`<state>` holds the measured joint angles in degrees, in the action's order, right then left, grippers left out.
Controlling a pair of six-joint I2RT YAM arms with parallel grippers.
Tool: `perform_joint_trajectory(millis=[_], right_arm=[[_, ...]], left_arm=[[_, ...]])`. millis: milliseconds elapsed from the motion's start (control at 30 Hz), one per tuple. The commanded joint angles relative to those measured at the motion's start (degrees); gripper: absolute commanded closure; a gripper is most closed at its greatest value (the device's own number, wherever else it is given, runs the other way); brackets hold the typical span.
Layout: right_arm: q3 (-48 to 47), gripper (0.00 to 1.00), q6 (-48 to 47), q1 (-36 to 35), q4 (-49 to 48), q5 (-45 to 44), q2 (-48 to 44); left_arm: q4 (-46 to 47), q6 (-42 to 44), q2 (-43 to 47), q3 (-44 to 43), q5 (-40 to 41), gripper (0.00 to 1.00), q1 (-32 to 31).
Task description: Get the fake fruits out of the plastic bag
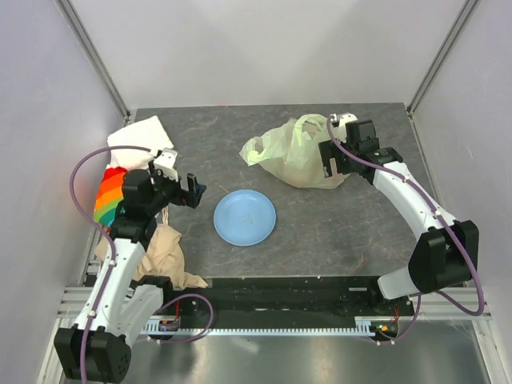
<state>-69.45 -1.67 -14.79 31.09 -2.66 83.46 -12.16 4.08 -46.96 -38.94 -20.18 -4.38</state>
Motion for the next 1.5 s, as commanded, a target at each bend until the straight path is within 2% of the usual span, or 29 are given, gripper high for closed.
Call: perform_joint_trajectory(millis=[0, 200, 433, 533, 667, 800, 867, 933, 1000, 1067, 1100, 1133, 1167, 1300, 1467], right_arm=[[-2.1, 0.02, 1.7, -0.2, -0.6, -2.2, -1.9], [-9.4, 0.02, -5.9, -0.2, 0.9, 7.0, 2.8], [-14.2, 0.02, -1.8, -0.2, -1.5, 9.9, 12.2], [-15.7, 0.02, -2.1, -0.2, -1.8, 12.7, 15.2], [-18.5, 0.07, -2.6, -0.2, -2.0, 13.8, 18.6], [-23.2, 0.11, -2.2, -0.2, 4.2, 16.9, 14.6], [-24.0, 0.11, -4.5, -0.1, 7.6, 19.8, 7.5], [-23.4, 0.1, -6.5, -0.2, 7.6, 21.3, 1.5], [-21.2, 0.08, -7.2, -0.3, 3.4, 25.7, -5.6], [-17.8, 0.07, -7.1, -2.8, -1.7, 29.3, -8.4], [-17.1, 0.07, -6.9, -4.0, -2.9, 29.5, -8.1], [-16.5, 0.07, -6.4, -5.1, -4.1, 29.6, -6.5], [-16.2, 0.07, -5.9, -6.6, -6.1, 29.8, -5.3], [-18.6, 0.06, 3.7, -7.5, -13.0, 25.7, 0.7], [-23.2, 0.07, 7.1, -7.6, -11.2, 21.8, 6.2]], left_arm=[[2.4, -5.0, 0.1, 1.8, -4.9, 0.01, -0.2], [7.9, -6.7, -3.8, 3.5, -6.0, 0.01, -0.2], [4.8, -4.2, -6.6, -2.0, -9.3, 0.03, -0.5], [3.0, -0.3, -9.1, -4.4, -12.0, 0.04, -1.1], [2.4, 3.6, -12.3, -5.6, -12.1, 0.06, -2.8], [-1.8, 4.9, -15.4, -9.0, -12.3, 0.07, -3.8], [-2.5, 6.6, -17.7, -11.5, -12.5, 0.07, -4.8], [-2.3, 6.2, -19.9, -17.4, -12.5, 0.07, -6.2], [-1.9, 5.7, -24.1, -24.7, -14.7, 0.01, -9.0], [-4.8, 9.4, -27.8, -29.1, -16.7, 0.01, -11.9], [-7.8, 12.2, -29.3, -33.3, -17.0, 0.01, -15.2], [-10.3, 19.2, -30.6, -34.9, -16.5, 0.01, -16.9], [-12.7, 22.3, -32.0, -35.7, -15.2, 0.01, -18.3], [-11.7, 30.2, -32.8, -35.6, -11.7, 0.01, -20.3], [-9.2, 37.9, -34.1, -35.1, -10.0, 0.01, -22.2]])
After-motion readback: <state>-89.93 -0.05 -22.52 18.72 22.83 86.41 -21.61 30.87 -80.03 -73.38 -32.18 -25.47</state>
